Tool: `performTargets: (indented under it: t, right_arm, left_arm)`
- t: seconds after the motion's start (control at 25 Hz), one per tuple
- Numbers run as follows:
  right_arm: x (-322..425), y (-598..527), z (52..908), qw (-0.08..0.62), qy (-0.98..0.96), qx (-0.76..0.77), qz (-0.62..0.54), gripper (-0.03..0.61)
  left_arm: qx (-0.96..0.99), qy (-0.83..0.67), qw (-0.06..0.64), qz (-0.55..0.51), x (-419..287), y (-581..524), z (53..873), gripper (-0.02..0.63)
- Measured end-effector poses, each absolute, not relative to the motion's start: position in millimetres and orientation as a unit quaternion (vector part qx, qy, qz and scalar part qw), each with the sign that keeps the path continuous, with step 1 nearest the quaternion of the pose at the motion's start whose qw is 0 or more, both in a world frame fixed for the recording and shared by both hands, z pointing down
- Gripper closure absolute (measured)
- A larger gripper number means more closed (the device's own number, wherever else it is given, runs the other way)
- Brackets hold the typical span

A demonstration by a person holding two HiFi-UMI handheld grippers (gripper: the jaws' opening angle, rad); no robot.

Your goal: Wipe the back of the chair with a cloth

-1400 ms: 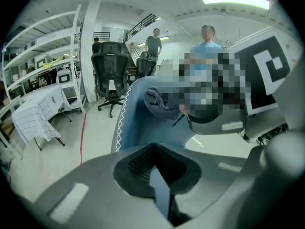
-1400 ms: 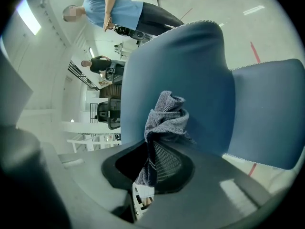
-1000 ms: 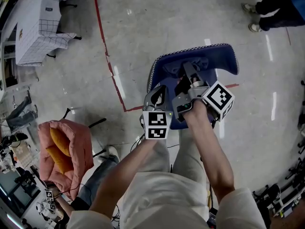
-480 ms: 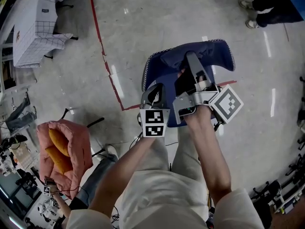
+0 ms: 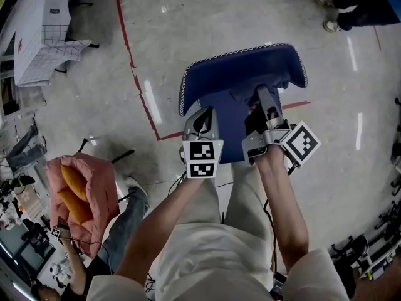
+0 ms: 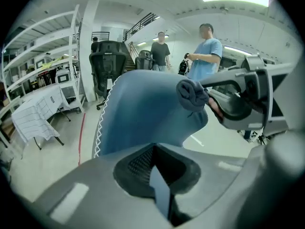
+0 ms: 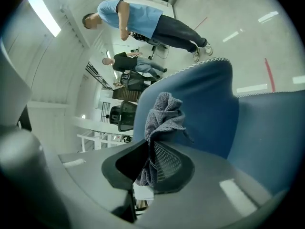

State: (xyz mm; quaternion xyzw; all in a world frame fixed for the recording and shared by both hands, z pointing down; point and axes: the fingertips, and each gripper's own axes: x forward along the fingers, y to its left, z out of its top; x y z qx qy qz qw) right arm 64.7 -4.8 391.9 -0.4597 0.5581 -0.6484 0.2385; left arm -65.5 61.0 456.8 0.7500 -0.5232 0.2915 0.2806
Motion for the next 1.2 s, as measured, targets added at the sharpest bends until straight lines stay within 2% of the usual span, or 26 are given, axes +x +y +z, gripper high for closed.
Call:
performTargets:
  t: [0.28, 0.8, 1.2]
  right_arm:
    - [97.1, 17.4, 475.3, 0.168, 0.56, -0.497, -0.642, 0.515]
    - [96.9, 38.7, 649.8, 0.154, 0.49, -0.525, -0.678, 0.515]
    - [90.6, 33.1, 725.0, 0.129, 0.452, -0.568, -0.675, 0.515]
  left_arm:
    - [0.746, -0.524, 0.286, 0.297, -51.6, 69.4, 474.1, 0.614]
    - [0.74, -0.519, 0.294, 0.311, -50.5, 85.3, 525.4, 0.614]
    - [0.746, -0.506, 0.305, 0.309, -49.9, 77.0, 549.0, 0.614]
